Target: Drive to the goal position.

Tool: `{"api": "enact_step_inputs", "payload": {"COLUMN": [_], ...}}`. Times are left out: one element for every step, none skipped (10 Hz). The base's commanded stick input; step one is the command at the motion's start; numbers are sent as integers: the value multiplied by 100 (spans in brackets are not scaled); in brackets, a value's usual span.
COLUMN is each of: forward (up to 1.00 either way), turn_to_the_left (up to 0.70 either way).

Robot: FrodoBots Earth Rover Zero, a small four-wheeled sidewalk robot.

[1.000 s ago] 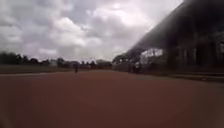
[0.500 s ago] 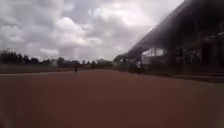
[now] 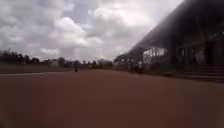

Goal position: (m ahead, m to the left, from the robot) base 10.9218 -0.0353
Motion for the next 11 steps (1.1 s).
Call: {"api": "enact_step_inputs", "payload": {"forward": [70,70,70,70,70,70,70,70,70,70,70], "turn_to_the_left": [0,-1,-16,-31,-35,-35,-35,-35,-35,-35,0]}}
